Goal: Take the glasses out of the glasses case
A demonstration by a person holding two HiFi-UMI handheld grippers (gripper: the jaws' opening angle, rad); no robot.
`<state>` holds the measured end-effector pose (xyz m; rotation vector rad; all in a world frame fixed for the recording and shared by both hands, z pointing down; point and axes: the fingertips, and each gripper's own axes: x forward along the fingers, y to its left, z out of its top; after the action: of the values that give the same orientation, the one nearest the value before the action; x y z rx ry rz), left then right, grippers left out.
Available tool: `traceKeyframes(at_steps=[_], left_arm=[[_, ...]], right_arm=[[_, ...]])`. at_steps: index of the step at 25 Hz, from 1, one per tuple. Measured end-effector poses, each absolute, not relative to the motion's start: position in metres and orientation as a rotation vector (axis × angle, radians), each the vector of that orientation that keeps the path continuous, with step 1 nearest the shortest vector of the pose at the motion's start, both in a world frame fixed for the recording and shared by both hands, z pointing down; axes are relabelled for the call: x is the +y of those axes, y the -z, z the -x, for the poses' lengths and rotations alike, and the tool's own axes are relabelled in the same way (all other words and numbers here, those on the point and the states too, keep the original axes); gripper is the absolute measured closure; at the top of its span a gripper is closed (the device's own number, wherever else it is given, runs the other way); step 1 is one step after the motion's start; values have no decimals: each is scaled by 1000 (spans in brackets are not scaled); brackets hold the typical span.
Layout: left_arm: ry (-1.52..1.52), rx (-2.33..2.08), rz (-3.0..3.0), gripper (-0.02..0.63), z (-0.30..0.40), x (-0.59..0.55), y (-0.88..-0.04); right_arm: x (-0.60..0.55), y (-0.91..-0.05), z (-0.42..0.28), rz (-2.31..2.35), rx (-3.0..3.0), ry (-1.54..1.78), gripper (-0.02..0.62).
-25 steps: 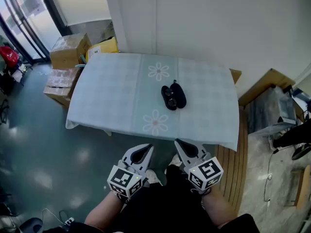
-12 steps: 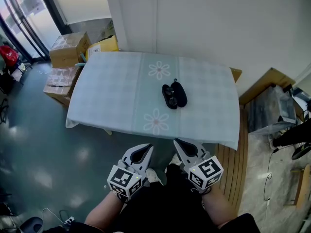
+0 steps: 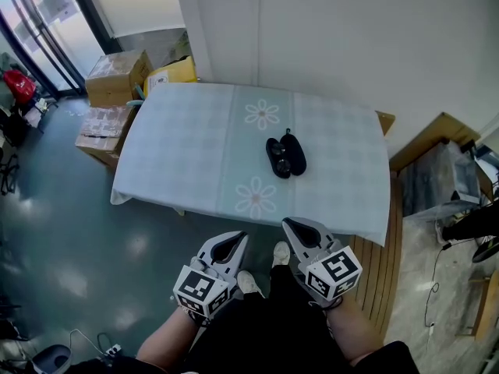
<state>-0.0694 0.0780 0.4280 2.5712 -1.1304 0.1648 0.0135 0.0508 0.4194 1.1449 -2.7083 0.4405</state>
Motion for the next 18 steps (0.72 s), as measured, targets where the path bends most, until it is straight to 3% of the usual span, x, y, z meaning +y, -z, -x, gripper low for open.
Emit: traceKeyframes(at_steps=[18], left_arm=[[-198, -1180, -2555, 577, 47, 20, -429]], right_arm=[[-36, -431, -39, -1102, -2702, -476, 572]])
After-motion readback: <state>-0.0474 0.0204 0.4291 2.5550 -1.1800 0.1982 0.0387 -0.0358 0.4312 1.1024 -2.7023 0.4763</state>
